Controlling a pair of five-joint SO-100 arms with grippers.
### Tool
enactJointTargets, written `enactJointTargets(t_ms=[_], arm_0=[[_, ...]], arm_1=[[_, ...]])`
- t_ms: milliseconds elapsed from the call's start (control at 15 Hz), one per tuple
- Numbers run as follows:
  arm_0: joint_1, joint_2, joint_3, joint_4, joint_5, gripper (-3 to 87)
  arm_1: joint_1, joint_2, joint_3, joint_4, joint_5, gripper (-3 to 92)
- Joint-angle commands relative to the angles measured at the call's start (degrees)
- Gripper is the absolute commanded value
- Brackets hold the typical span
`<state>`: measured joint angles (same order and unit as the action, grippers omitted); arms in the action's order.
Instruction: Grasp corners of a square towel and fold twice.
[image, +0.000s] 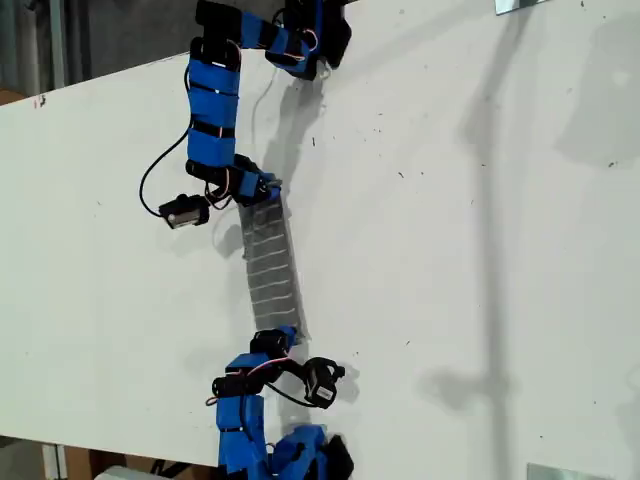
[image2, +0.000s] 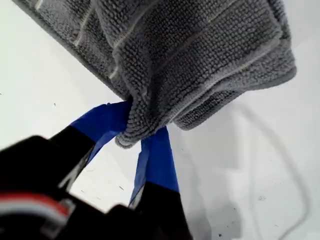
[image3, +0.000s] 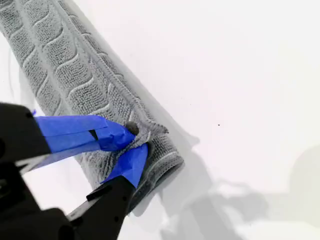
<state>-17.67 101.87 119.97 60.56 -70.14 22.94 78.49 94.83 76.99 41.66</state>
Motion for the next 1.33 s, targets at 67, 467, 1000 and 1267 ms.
enactJointTargets(t_ms=[67, 467, 1000, 1267], arm_0=[[-2.2, 0.1, -0.1, -0.6, 1.3, -0.1], [-3.1, -0.6, -0.2, 0.3, 1.8, 17.0], [-4.5, 18.7, 3.6, 7.6, 2.6, 22.1], [-11.3, 26.2, 16.1, 2.6, 3.2, 20.7]], arm_1=[[3.7, -0.4, 0.2, -1.5, -0.3, -0.1], [3.6, -2.4, -1.1, 0.1, -1.6, 36.0], [11.2, 3.0, -4.1, 4.9, -3.7, 45.0], [16.1, -2.1, -6.1, 3.7, -5.4, 37.7]])
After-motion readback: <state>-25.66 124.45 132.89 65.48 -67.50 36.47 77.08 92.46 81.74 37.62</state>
